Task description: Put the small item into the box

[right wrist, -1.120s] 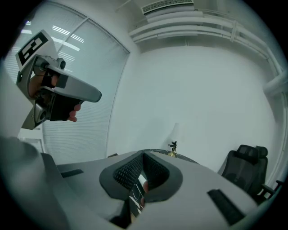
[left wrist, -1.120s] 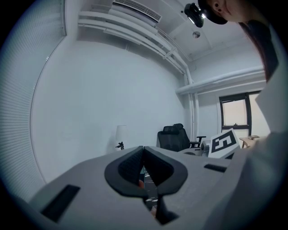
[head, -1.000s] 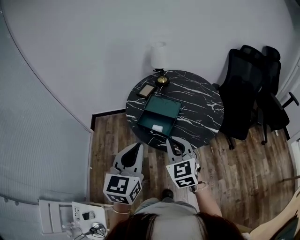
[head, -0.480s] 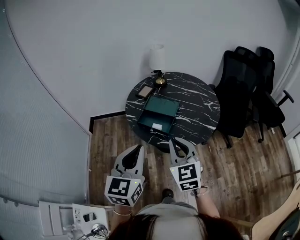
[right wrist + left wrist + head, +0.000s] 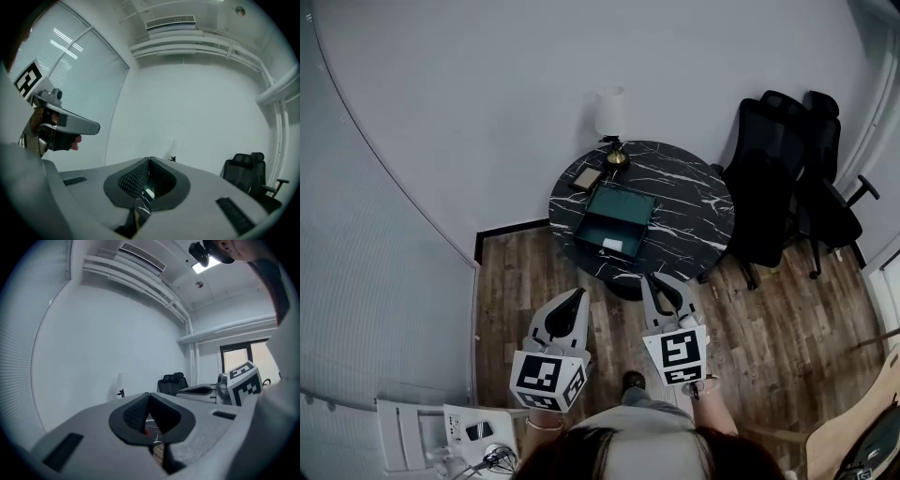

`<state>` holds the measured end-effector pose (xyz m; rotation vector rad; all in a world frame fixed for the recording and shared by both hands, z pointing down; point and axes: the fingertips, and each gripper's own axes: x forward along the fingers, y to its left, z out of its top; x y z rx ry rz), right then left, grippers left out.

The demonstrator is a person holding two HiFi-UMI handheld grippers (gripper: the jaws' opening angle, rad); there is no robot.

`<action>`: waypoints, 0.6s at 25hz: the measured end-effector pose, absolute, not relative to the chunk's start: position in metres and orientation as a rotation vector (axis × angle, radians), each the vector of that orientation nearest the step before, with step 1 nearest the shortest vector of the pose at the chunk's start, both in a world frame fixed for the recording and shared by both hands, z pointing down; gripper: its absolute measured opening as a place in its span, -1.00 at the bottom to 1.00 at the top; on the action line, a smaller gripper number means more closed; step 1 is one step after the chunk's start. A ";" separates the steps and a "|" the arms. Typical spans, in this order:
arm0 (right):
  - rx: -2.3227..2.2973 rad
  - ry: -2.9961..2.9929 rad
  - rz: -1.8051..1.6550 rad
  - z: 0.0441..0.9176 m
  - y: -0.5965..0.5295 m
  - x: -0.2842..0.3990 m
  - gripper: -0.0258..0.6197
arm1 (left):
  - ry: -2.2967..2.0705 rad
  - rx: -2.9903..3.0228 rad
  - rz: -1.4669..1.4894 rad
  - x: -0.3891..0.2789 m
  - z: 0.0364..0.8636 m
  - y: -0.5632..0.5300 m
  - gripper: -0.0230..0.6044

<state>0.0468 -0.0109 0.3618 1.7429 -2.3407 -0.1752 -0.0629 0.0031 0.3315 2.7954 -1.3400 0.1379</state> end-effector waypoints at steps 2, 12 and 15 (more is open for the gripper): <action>1.745 -2.343 -0.186 0.358 -0.004 0.043 -0.84 | -1.336 2.798 0.135 -0.065 0.331 0.008 -0.90; 1.747 -2.361 -0.227 0.344 0.030 0.031 -0.84 | -1.339 2.810 0.116 -0.076 0.330 0.035 -0.90; 1.748 -2.365 -0.233 0.342 0.040 0.029 -0.84 | -1.342 2.810 0.114 -0.079 0.331 0.043 -0.90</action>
